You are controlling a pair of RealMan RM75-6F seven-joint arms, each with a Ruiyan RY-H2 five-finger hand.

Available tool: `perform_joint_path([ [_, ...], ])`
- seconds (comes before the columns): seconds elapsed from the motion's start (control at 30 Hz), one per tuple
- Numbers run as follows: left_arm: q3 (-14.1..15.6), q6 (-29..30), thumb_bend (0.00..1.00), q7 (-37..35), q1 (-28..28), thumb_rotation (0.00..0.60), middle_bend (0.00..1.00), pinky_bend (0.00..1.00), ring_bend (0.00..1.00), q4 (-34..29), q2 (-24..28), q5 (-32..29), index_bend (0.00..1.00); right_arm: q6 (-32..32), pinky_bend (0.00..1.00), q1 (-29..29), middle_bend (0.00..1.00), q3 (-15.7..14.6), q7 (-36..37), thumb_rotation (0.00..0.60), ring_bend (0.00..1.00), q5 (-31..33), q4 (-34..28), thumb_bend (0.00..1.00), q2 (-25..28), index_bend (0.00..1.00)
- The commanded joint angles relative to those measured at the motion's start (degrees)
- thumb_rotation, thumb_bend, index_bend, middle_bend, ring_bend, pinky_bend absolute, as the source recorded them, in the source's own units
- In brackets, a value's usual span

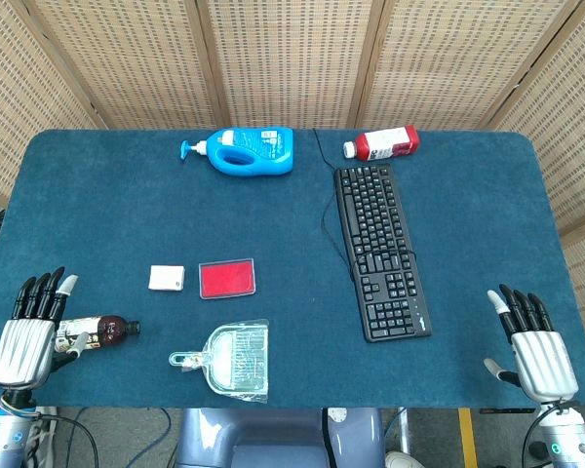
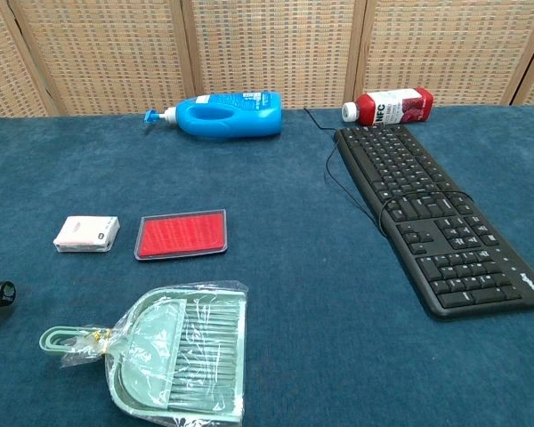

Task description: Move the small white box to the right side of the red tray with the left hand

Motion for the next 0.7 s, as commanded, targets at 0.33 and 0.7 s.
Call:
perform_joint_path([
  [0.33, 0.25, -0.88, 0.26, 0.64, -0.18, 0.600, 0.00, 0.00, 0.00, -0.37, 0.39, -0.31, 0.00, 0.89, 0.00, -0.08, 0.00, 0.30, 0.52, 0.600, 0.00, -0.44, 0.50, 0.00, -0.36, 0.01],
  [0.7, 0.18, -1.36, 0.26, 0.54, -0.43, 0.600, 0.00, 0.00, 0.00, -0.32, 0.38, -0.47, 0.00, 2.26, 0.00, -0.32, 0.00, 0.92, 1.01, 0.600, 0.00, -0.58, 1.18, 0.00, -1.05, 0.01],
])
